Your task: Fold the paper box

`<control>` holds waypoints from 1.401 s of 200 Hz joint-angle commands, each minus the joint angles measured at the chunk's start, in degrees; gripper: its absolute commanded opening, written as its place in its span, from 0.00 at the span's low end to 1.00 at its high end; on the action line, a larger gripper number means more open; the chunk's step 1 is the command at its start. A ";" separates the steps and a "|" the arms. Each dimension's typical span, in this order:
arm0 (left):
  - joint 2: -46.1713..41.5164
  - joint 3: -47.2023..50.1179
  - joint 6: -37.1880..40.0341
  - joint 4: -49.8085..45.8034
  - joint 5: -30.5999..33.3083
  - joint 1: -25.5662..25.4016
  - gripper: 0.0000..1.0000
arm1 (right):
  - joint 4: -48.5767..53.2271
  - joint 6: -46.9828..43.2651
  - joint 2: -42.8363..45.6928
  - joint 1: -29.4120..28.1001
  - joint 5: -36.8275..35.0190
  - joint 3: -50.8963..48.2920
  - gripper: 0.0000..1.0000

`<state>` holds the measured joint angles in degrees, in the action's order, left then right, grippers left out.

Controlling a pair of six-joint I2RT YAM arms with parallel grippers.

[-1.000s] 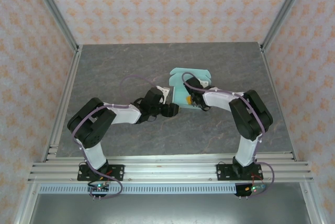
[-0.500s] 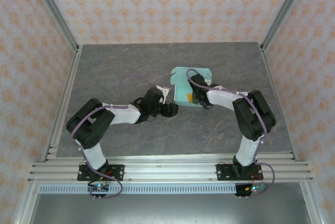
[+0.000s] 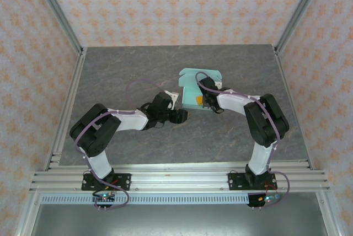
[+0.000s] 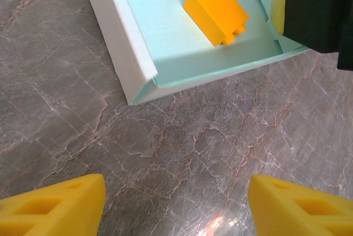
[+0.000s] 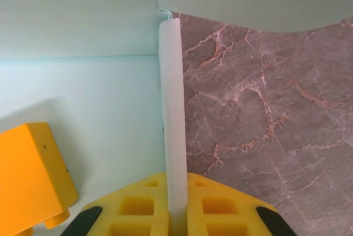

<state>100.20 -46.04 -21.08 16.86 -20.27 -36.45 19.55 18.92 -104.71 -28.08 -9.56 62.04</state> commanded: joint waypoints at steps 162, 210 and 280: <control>-4.04 -0.88 0.95 -3.15 3.33 -0.35 0.69 | 1.13 -2.39 5.31 0.70 -0.10 1.23 0.42; -4.46 -0.62 1.05 -3.16 3.43 -0.38 0.69 | -3.05 -3.67 7.34 0.93 -2.25 -1.63 0.47; -4.67 -0.40 0.78 -2.88 2.50 -0.41 0.69 | -5.80 -6.52 2.52 2.19 -4.38 0.36 0.42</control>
<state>97.95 -46.04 -20.93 14.28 -18.57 -36.45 14.81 14.17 -99.81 -26.04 -10.76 60.97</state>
